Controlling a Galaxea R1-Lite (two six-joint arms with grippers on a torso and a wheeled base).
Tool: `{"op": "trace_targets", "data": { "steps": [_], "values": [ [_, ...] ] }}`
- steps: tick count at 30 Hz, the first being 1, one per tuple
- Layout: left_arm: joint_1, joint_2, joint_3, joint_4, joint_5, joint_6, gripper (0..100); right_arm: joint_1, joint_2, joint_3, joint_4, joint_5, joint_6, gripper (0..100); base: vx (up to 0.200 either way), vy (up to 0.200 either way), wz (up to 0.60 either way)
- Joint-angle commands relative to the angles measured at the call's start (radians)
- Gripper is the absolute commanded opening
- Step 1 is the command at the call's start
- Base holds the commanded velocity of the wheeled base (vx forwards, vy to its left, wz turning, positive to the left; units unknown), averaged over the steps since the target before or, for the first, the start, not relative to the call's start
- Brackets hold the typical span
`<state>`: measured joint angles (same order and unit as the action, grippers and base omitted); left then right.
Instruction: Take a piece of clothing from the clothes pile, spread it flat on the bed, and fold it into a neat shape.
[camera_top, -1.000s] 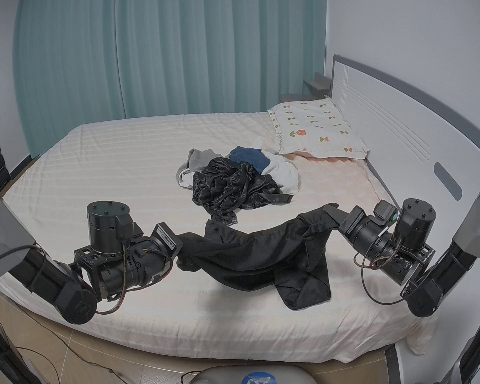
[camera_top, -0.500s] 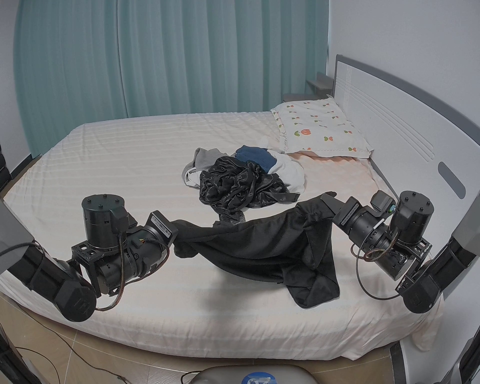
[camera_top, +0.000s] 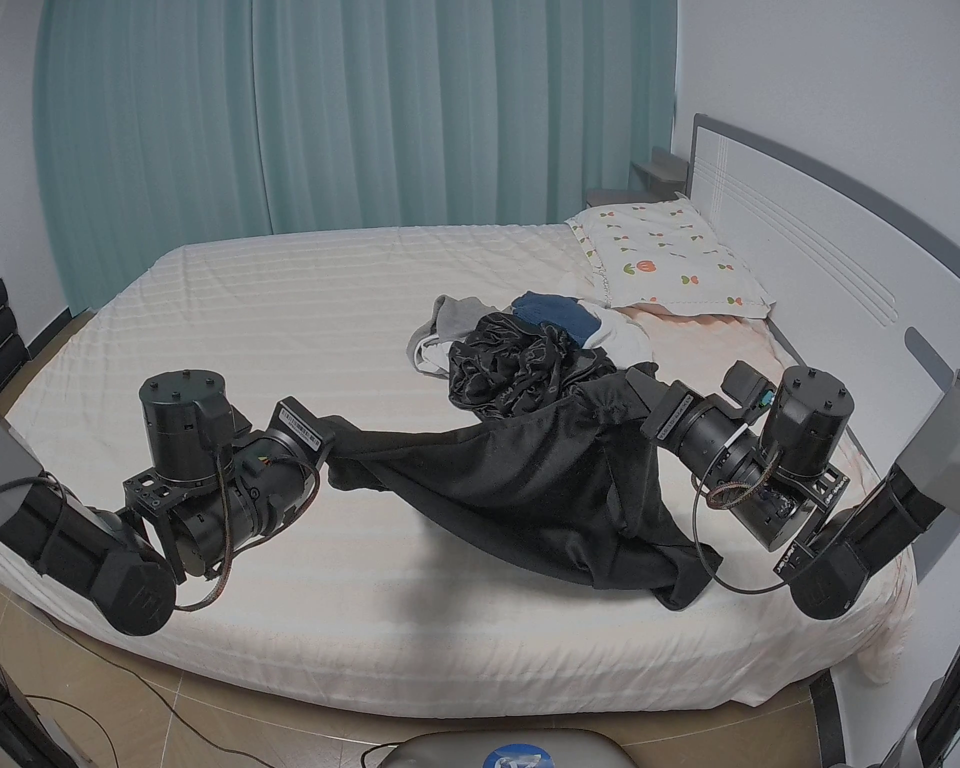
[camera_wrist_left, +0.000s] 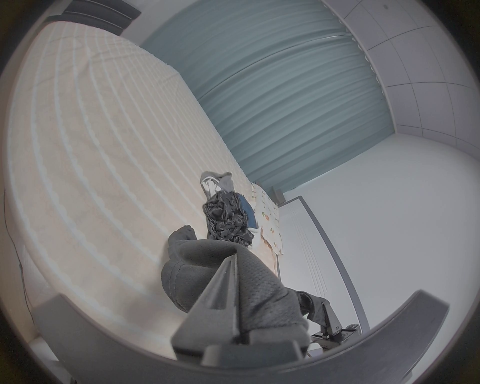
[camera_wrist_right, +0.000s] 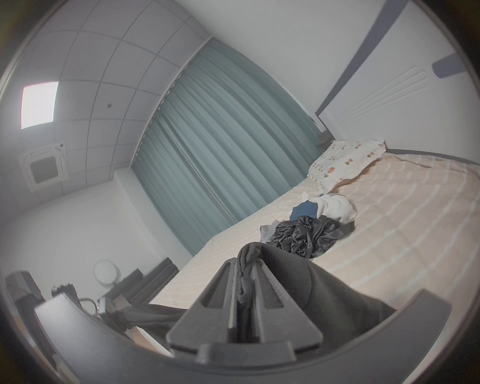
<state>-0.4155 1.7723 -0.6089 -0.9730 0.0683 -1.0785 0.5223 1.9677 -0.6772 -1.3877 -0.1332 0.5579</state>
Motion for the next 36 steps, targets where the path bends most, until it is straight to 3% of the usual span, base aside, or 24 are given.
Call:
{"op": "trace_targets", "data": {
  "steps": [1, 23, 36],
  "values": [
    [0.007, -0.039, 0.003, 0.004, 0.001, 0.000, 0, 0.005, -0.009, -0.008, -0.007, -0.011, -0.007, 0, 0.000, 0.200, 0.00],
    [0.029, -0.100, 0.017, 0.010, 0.001, 0.028, 0, 0.030, -0.043, -0.127, 0.006, 0.001, -0.009, 0, 0.000, 0.200, 0.00],
    [0.029, -0.123, 0.031, 0.027, 0.001, 0.046, 0, 0.087, -0.041, -0.165, 0.019, 0.006, -0.015, 0, 0.000, 0.200, 0.00]
  ]
}}
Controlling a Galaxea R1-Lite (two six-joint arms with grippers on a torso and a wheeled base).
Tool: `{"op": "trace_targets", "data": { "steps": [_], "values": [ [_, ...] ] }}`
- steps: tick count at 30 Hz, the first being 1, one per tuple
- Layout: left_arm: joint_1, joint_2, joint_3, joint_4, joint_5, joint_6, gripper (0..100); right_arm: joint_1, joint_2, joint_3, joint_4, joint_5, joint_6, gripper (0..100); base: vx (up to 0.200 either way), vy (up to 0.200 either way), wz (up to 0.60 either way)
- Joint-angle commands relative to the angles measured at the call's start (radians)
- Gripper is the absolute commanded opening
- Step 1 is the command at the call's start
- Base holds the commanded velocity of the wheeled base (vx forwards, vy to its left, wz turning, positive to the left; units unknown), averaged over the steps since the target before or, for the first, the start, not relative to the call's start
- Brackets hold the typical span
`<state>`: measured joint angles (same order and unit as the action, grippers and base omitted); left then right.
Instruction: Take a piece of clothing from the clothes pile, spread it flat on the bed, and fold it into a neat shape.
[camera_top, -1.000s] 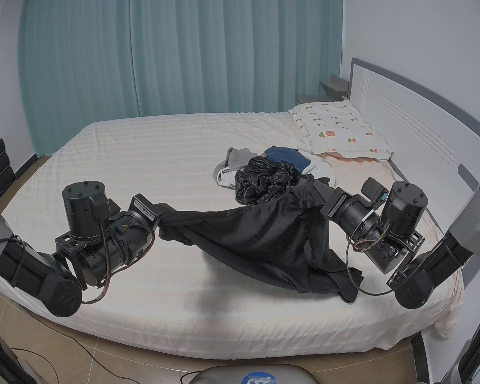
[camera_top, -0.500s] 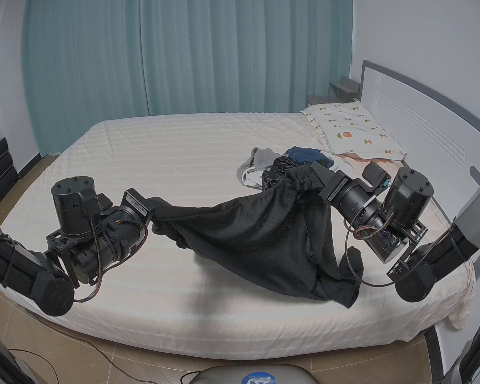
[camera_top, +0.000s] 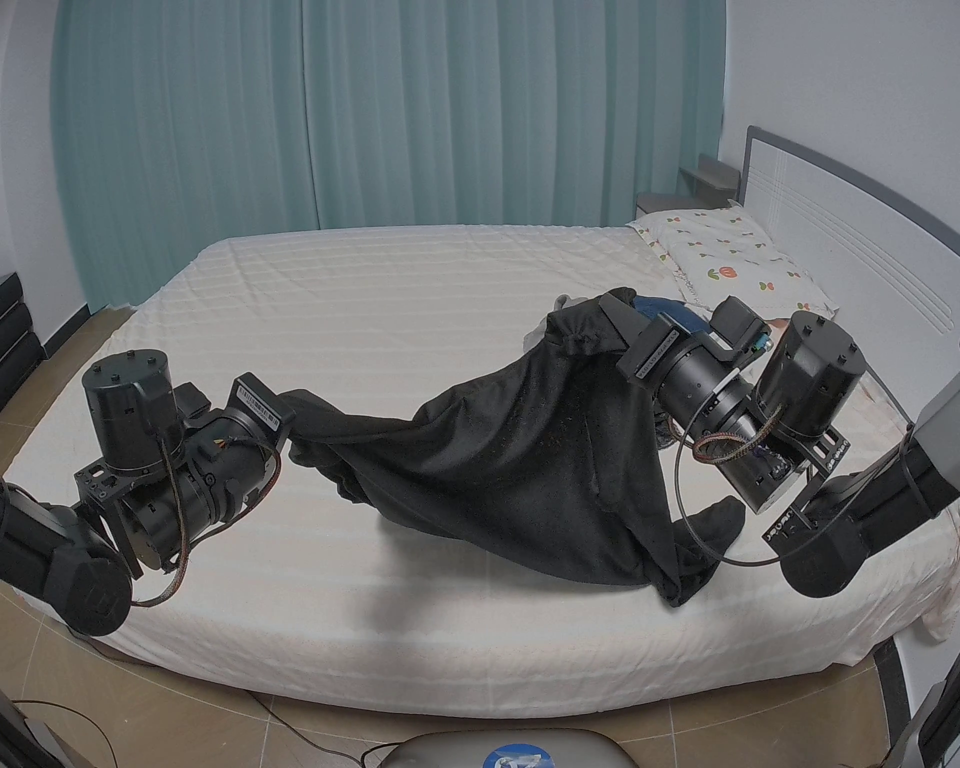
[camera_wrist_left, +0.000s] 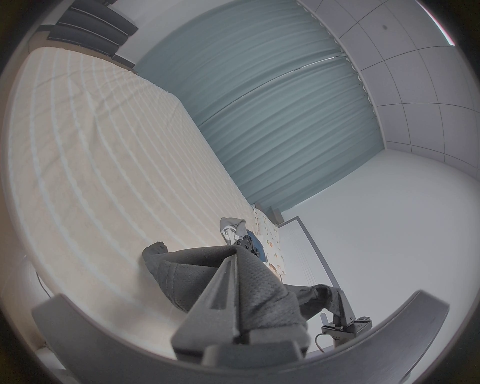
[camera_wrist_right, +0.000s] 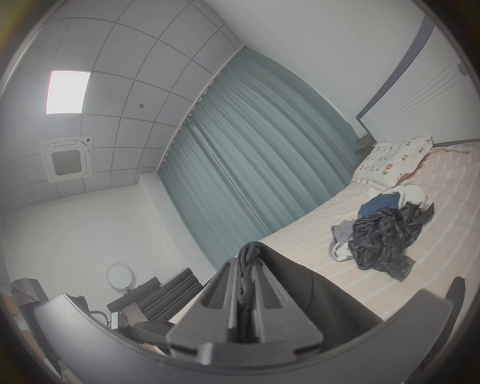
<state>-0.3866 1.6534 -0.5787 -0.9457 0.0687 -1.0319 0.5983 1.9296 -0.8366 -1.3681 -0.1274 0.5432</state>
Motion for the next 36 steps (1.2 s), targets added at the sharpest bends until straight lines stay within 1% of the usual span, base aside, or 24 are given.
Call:
{"op": "trace_targets", "data": {
  "steps": [1, 11, 22, 28, 31, 36],
  "values": [
    [0.000, -0.006, 0.000, -0.001, 0.000, 0.000, 0, 0.011, -0.004, -0.006, 0.000, 0.000, 0.000, 0, 0.000, 0.200, 0.00],
    [0.000, -0.014, 0.016, -0.001, 0.000, 0.001, 0, 0.011, -0.011, -0.019, -0.002, 0.003, 0.000, 0, 0.000, 0.200, 0.00],
    [-0.008, -0.011, 0.023, 0.002, -0.001, 0.003, 0, 0.001, -0.017, 0.010, -0.002, 0.003, 0.000, 0, 0.000, 0.200, 0.00],
    [-0.018, -0.004, 0.034, 0.042, -0.015, 0.019, 0, -0.034, -0.023, 0.126, -0.016, 0.012, 0.008, 0, 0.000, 0.000, 0.00],
    [-0.043, -0.014, 0.042, 0.059, -0.015, 0.019, 0, -0.040, -0.055, 0.188, -0.016, 0.022, 0.015, 0, 0.000, 0.000, 0.00],
    [-0.101, -0.026, 0.065, 0.102, -0.010, 0.024, 0, -0.025, -0.135, 0.294, -0.017, 0.023, 0.017, 0, -0.200, 0.000, 0.00]
  ]
}}
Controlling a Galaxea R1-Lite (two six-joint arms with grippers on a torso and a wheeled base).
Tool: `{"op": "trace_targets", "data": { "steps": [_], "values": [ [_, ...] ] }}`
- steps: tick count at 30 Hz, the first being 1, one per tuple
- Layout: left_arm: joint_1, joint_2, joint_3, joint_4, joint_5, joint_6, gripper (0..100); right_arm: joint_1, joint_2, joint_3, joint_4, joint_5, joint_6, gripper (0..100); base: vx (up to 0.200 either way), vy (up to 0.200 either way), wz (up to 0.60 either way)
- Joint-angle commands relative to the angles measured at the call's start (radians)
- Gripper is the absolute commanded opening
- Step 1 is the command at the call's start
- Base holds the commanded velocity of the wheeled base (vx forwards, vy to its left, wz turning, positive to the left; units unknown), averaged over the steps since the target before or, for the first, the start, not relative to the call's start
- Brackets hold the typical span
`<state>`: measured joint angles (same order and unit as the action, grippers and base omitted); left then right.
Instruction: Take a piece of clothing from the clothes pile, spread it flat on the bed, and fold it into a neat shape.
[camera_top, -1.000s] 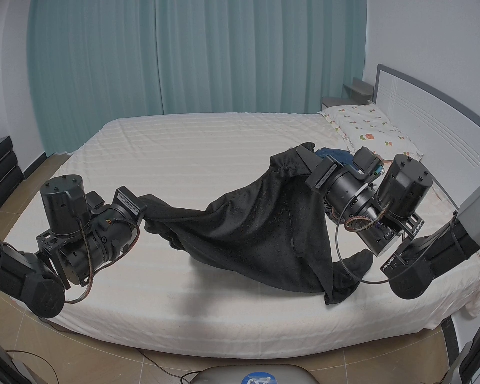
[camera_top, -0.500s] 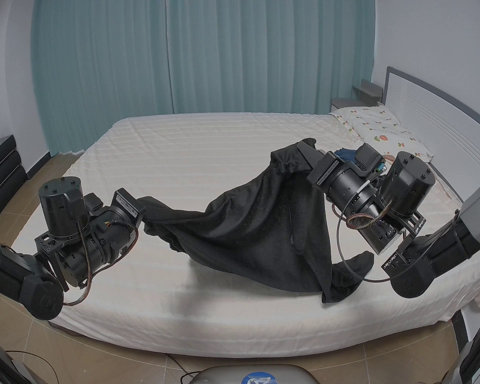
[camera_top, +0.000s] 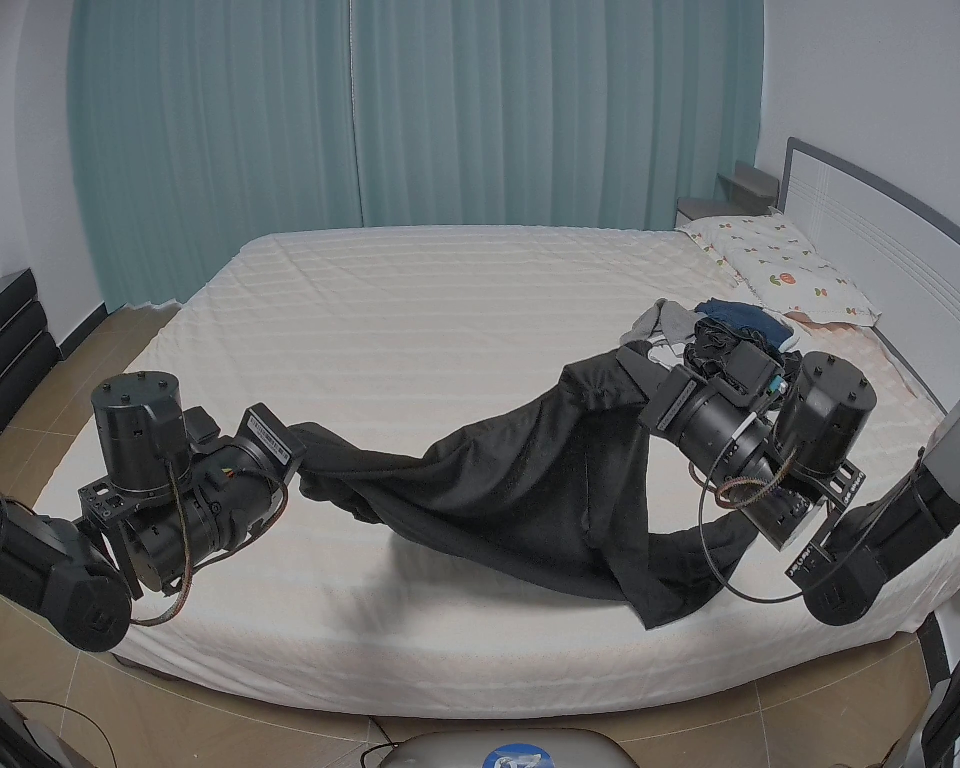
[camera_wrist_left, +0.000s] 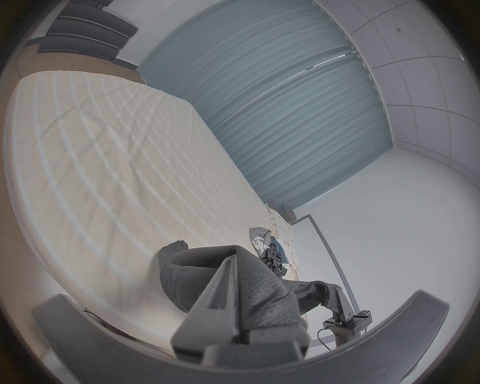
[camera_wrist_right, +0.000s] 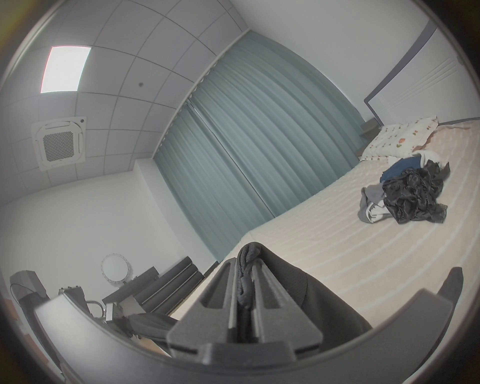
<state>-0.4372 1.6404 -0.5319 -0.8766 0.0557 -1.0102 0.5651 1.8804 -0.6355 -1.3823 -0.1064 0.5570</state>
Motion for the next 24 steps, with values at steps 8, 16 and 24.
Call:
{"op": "trace_targets", "data": {
  "steps": [8, 16, 24],
  "values": [
    [-0.107, -0.148, 0.001, 0.130, 0.004, 0.004, 0, 0.056, -0.340, 0.209, 0.017, -0.013, 0.001, 0, -0.200, 0.000, 0.00],
    [-0.121, -0.269, -0.122, 0.284, 0.007, 0.068, 0, 0.102, -0.684, 0.080, 0.293, -0.065, -0.014, 0, -0.050, 0.000, 0.00],
    [-0.089, -0.260, -0.365, 0.456, 0.004, 0.071, 0, -0.010, -0.712, -0.240, 0.548, -0.029, -0.008, 0, 0.000, 0.000, 0.00]
  ]
}}
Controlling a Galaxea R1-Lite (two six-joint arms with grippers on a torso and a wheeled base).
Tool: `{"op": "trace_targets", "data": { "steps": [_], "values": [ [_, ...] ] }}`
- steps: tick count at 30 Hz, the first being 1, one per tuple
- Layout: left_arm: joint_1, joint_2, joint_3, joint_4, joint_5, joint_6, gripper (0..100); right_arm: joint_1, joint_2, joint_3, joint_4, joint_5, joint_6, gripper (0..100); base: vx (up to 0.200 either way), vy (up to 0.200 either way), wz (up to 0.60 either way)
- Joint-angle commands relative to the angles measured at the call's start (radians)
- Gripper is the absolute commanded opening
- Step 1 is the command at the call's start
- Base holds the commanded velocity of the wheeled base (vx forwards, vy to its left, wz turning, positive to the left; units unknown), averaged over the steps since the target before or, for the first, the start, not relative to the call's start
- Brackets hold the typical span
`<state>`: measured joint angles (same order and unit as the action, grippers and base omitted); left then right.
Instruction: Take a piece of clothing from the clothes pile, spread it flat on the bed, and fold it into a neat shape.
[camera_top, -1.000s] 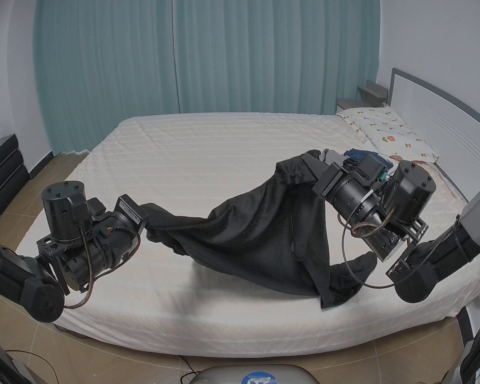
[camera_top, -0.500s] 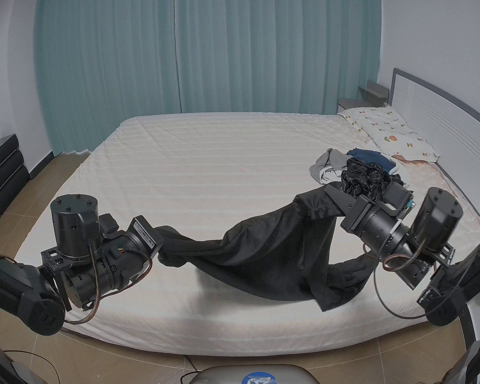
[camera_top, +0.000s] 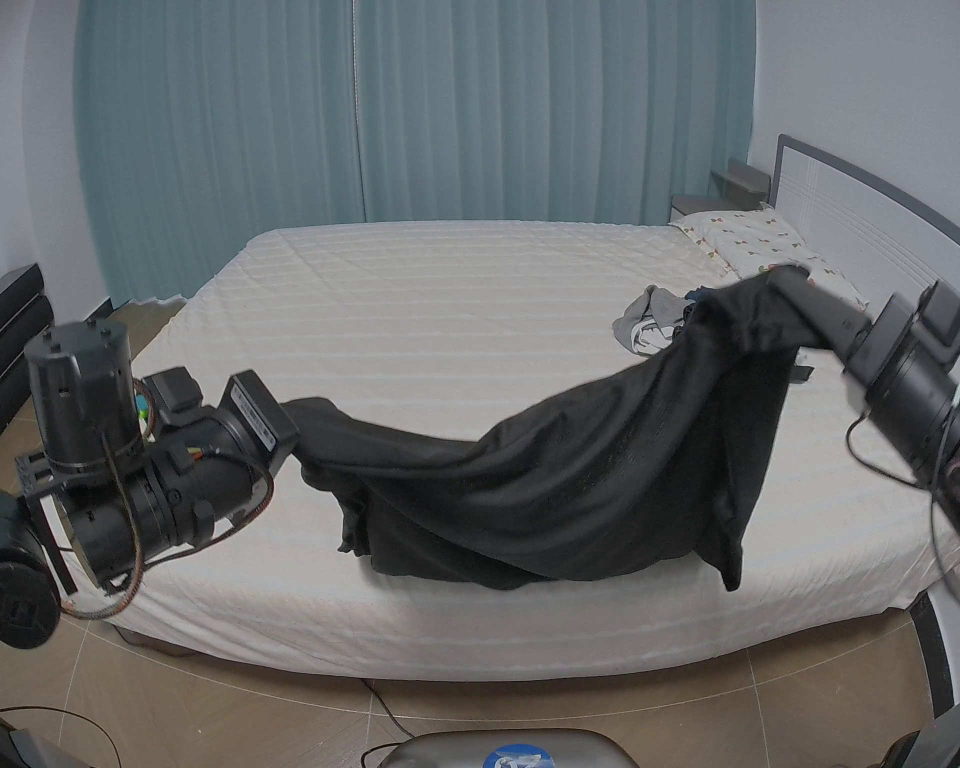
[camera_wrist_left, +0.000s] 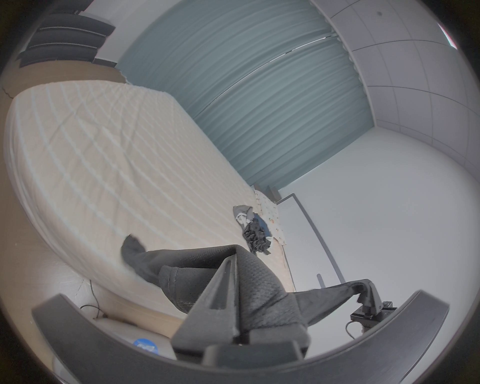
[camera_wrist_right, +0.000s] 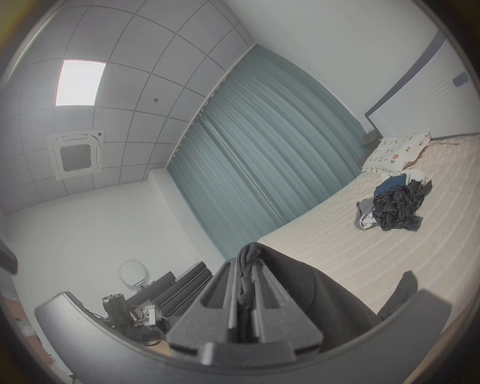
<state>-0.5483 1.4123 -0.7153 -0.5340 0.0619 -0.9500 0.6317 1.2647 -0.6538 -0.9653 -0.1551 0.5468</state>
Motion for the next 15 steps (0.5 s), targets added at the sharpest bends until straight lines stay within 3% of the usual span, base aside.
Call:
{"op": "trace_targets", "data": {
  "steps": [1, 2, 3, 5, 10, 15],
  "values": [
    [0.034, -0.006, -0.208, 0.128, -0.004, 0.011, 0, -0.104, -0.059, -0.270, 0.168, 0.039, 0.010, 0, 0.000, 0.000, 0.00],
    [0.034, -0.006, -0.208, 0.128, -0.004, 0.011, 0, -0.104, -0.059, -0.270, 0.168, 0.039, 0.010, 0, 0.000, 0.000, 0.00],
    [0.047, 0.036, -0.242, 0.134, 0.003, 0.010, 0, -0.168, 0.007, -0.337, 0.217, 0.063, 0.015, 0, 0.000, 0.000, 0.00],
    [0.065, 0.082, -0.268, 0.135, 0.001, 0.007, 0, -0.213, 0.107, -0.403, 0.229, 0.075, 0.016, 0, 0.000, 0.000, 0.00],
    [0.096, 0.204, -0.306, 0.129, -0.005, 0.000, 0, -0.231, 0.331, -0.495, 0.218, 0.074, 0.022, 0, 0.000, 0.000, 0.00],
    [0.148, 0.321, -0.406, 0.132, -0.011, -0.055, 0, -0.254, 0.521, -0.584, 0.117, 0.052, 0.019, 0, 0.200, 0.000, 0.00]
  ]
}}
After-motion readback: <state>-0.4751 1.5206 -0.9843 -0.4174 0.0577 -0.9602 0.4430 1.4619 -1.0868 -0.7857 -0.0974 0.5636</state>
